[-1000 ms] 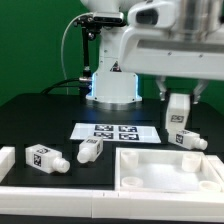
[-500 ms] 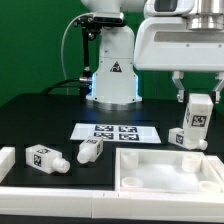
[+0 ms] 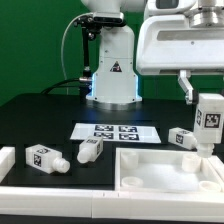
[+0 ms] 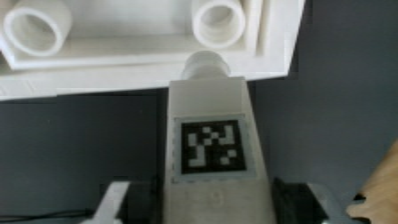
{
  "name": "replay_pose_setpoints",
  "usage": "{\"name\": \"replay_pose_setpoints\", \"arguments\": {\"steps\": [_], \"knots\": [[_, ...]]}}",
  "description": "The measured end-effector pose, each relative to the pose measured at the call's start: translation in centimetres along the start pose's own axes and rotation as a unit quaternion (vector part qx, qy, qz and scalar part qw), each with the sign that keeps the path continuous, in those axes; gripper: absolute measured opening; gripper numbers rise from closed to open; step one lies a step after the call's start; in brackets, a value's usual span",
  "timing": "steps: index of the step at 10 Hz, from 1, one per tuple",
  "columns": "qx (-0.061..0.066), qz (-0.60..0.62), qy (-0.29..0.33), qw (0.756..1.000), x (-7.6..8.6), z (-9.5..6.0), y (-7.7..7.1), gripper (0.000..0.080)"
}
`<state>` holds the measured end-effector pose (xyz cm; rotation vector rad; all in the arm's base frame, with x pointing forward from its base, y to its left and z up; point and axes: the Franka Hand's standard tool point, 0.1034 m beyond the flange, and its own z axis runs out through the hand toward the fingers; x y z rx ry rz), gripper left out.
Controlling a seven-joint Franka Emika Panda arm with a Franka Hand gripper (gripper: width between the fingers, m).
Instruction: Assemble square table
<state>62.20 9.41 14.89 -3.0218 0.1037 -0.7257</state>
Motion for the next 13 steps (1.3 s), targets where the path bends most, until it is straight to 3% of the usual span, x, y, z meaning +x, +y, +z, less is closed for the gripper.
{"name": "replay_pose_setpoints", "arguments": {"steps": [2, 4, 6, 9, 13], "knots": [[0.001, -0.001, 0.001, 1.0, -0.2, 0.2, -0.2, 0.0288], [0.001, -0.014, 0.001, 1.0, -0.6, 1.4, -1.0, 0.0288], [-0.002, -0.014, 0.007, 1.0, -0.2, 2.2, -0.5, 0.0288], [-0.006, -0.018, -0.001, 1.0, -1.1, 3.2, -0.2, 0.0288], [-0.006, -0.026, -0.006, 1.0, -1.8, 4.1, -1.0, 0.0288]]}}
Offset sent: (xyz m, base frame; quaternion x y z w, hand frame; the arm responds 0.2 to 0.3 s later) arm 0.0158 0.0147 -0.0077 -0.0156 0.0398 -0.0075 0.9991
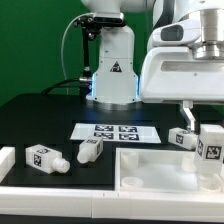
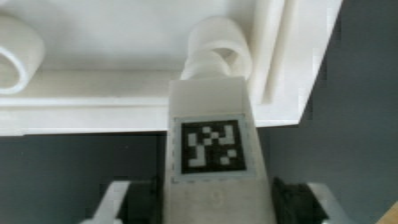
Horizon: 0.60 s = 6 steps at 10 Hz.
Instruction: Assemble square table
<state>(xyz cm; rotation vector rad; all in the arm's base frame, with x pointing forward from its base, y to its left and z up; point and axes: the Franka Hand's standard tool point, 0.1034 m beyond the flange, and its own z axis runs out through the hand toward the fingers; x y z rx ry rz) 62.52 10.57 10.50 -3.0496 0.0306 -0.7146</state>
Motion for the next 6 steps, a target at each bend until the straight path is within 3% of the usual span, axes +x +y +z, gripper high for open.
{"name": "replay_pose_setpoints", "arguments": {"steps": [6], "knots": [[0.001, -0.009, 0.0, 1.0, -0.81, 0.7, -0.85, 0.0288]]}}
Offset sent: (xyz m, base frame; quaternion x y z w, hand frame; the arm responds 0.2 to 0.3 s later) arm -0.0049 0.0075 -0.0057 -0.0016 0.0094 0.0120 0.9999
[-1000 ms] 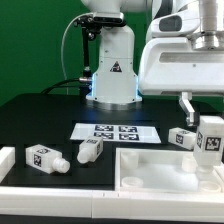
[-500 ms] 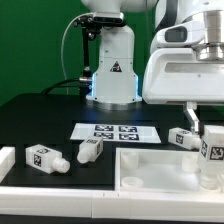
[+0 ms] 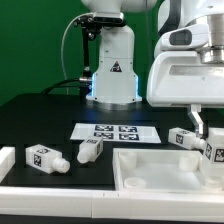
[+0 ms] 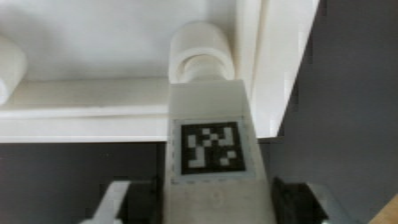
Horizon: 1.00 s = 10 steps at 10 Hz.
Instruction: Assemble square table
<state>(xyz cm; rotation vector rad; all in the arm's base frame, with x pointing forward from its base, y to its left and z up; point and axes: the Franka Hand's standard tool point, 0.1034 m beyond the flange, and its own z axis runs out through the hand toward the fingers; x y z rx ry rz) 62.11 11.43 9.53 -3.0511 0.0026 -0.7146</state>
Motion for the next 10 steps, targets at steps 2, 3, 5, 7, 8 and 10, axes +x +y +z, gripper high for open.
{"name": "replay_pose_setpoints", "arguments": {"steps": [2, 3, 5, 7, 8, 10], "knots": [[-0.001, -0.002, -0.002, 1.0, -0.5, 0.55, -0.03, 0.0288], [-0.001, -0.003, 0.004, 1.0, -0.49, 0.6, 0.02, 0.0288], [0.0, -0.006, 0.017, 1.0, -0.45, 0.62, 0.07, 0.0288], [0.0, -0.007, 0.018, 1.0, -0.43, 0.62, 0.07, 0.0288], [0.0, -0.008, 0.017, 1.0, -0.46, 0.64, 0.07, 0.0288], [0.0, -0.009, 0.017, 1.0, -0.47, 0.65, 0.08, 0.0575]]}}
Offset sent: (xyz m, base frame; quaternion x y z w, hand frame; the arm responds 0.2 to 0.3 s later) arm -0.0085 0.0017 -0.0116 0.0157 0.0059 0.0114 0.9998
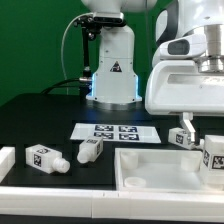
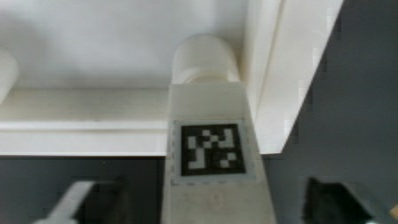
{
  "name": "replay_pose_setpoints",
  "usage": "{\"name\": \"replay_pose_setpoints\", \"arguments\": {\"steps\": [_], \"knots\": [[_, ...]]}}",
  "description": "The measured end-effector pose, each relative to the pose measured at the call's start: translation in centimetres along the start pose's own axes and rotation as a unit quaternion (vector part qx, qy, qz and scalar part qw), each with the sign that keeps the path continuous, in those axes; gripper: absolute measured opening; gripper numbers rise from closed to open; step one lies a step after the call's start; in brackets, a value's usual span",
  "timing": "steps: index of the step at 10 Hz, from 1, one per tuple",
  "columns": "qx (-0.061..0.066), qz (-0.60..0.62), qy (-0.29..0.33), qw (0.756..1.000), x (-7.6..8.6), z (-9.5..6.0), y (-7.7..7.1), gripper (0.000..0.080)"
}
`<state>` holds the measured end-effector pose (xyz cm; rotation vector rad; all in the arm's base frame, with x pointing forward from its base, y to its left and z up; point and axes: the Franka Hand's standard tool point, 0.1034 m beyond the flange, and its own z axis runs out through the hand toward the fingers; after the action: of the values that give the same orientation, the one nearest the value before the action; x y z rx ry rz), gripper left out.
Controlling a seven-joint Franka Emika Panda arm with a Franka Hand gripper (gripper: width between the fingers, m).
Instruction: Assemble square table
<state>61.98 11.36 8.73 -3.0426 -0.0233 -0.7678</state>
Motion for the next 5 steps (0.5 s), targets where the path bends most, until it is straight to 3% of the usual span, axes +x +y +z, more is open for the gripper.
{"name": "replay_pose_setpoints", "arguments": {"steps": [1, 2, 5], "knots": [[-0.001, -0.005, -0.005, 1.0, 0.0, 0.0, 0.2, 0.0575], [-0.003, -0.008, -0.018, 1.0, 0.4, -0.1, 0.6, 0.0634], [-0.004, -0.007, -0.045, 0.999, 1.6, -0.1, 0.5, 0.0649]]}}
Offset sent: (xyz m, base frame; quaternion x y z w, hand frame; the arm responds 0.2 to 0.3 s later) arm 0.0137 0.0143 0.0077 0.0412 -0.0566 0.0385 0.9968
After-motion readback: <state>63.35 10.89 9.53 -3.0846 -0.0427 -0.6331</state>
